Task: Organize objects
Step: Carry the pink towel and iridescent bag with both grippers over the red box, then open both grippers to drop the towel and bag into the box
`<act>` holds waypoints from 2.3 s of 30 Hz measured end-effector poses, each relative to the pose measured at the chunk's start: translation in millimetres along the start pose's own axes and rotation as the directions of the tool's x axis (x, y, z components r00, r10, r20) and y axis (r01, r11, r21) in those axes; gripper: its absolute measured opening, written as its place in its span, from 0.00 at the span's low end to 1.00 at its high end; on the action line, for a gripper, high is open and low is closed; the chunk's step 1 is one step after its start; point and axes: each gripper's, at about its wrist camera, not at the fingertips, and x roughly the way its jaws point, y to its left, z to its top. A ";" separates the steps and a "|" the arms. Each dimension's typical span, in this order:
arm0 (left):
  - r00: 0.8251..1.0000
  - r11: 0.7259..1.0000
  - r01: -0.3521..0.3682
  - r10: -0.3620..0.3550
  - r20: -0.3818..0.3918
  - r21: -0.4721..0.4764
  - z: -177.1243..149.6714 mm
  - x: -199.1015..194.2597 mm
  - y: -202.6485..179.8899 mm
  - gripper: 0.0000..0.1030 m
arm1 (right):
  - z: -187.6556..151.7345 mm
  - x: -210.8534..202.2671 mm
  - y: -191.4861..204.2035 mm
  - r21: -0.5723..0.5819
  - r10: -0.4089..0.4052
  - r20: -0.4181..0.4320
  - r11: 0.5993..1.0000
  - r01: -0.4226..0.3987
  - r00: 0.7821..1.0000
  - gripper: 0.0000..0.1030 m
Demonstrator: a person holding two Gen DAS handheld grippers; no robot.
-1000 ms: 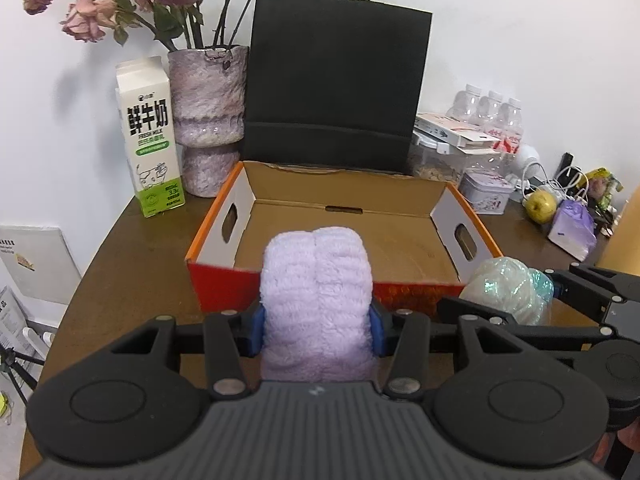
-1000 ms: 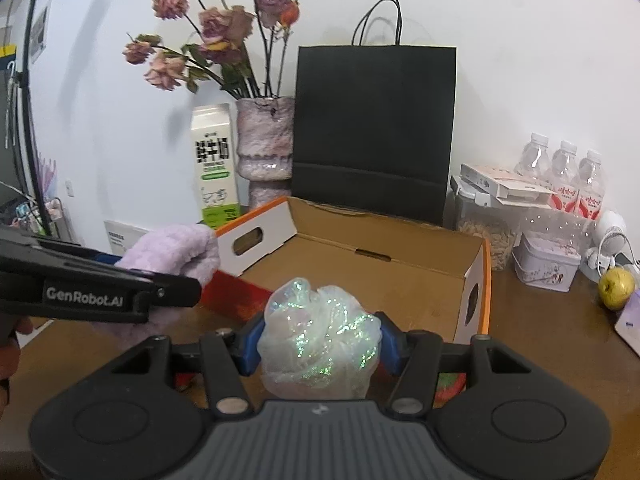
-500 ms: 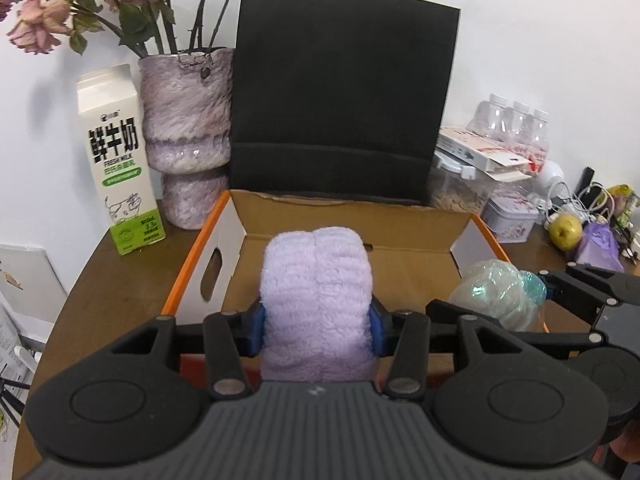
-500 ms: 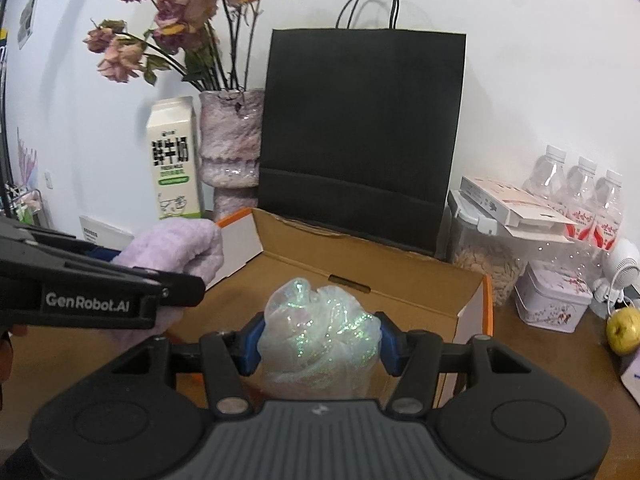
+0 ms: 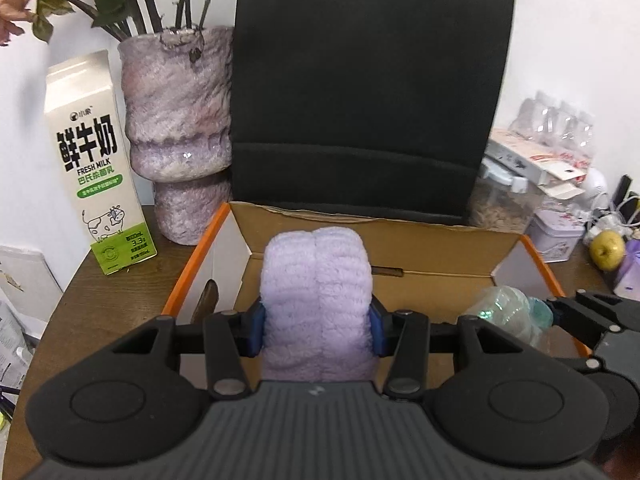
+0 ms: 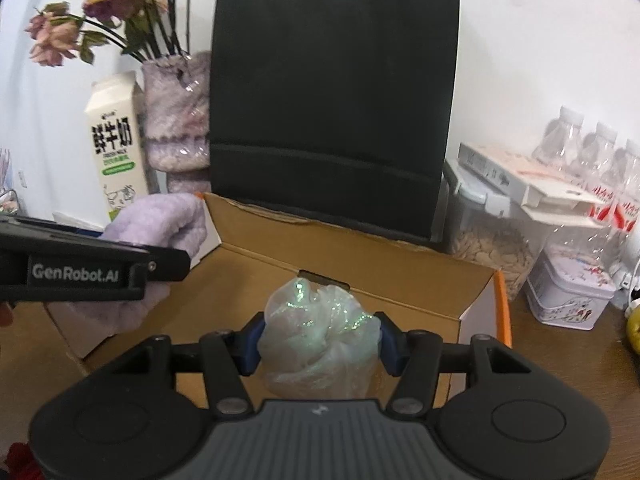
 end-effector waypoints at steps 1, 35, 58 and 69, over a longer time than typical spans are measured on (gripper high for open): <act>1.000 1.000 -0.003 0.003 -0.005 -0.003 1.1 4.6 0.3 0.47 | 0.5 4.1 -0.7 0.004 0.000 -0.006 1.000 0.000 1.000 0.53; 0.997 1.000 0.002 -0.001 0.076 -0.013 6.0 9.9 8.9 1.00 | -2.6 15.1 -1.0 0.001 -0.033 -0.015 0.999 0.033 0.999 1.00; 0.974 0.995 0.099 -0.094 0.206 -0.010 7.8 -69.8 8.9 1.00 | 0.7 -51.0 2.3 -0.009 -0.025 0.102 1.000 0.026 0.995 1.00; 0.974 0.995 0.100 -0.096 0.204 -0.011 -5.3 -110.2 13.1 1.00 | -9.8 -99.5 8.3 -0.022 -0.026 0.132 0.999 0.029 0.991 1.00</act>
